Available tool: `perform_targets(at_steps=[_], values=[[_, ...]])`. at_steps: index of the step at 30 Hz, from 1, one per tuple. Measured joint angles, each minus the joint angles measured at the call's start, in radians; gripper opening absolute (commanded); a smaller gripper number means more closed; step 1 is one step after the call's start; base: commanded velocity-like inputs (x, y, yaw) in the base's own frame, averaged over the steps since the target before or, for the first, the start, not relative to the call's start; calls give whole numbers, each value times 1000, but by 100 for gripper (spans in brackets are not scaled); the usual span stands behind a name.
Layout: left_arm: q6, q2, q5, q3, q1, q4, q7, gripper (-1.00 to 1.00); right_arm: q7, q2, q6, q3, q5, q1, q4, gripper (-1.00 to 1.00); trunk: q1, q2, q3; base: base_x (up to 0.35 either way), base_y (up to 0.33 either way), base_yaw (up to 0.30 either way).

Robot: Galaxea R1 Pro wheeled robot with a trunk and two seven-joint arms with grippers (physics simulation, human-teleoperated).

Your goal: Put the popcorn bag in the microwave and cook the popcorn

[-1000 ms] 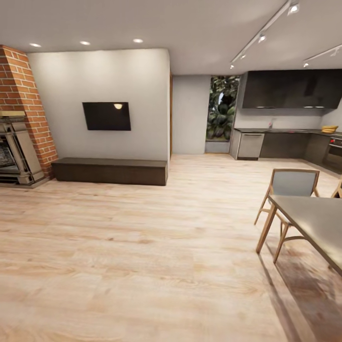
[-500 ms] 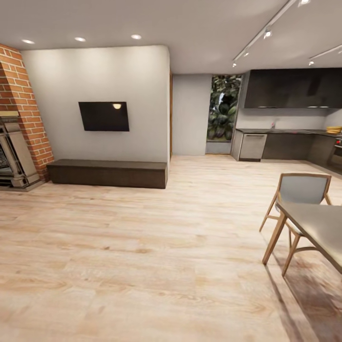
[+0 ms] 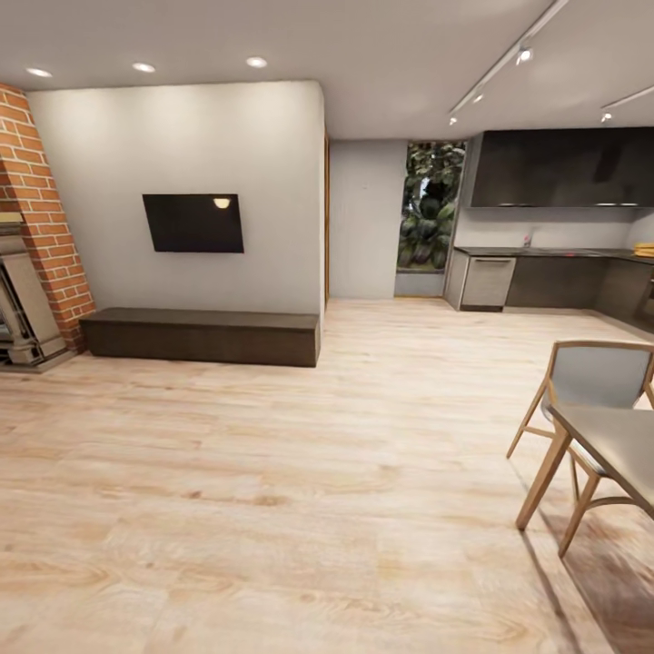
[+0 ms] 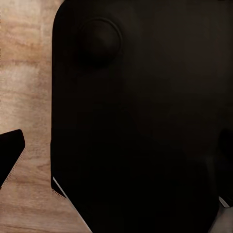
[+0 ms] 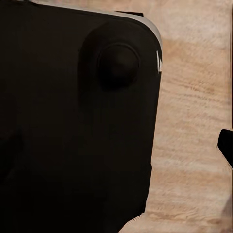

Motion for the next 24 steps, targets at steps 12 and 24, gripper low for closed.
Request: perform_targets(at_steps=[12, 24], values=[[12, 0, 1, -2, 0, 0, 0, 100, 1, 0, 1, 0, 3, 0, 0, 100, 0, 0, 0, 328, 0, 0], [3, 0, 1, -1, 0, 0, 0, 100, 1, 0, 1, 0, 4, 0, 0, 100, 0, 0, 0, 328, 0, 0]])
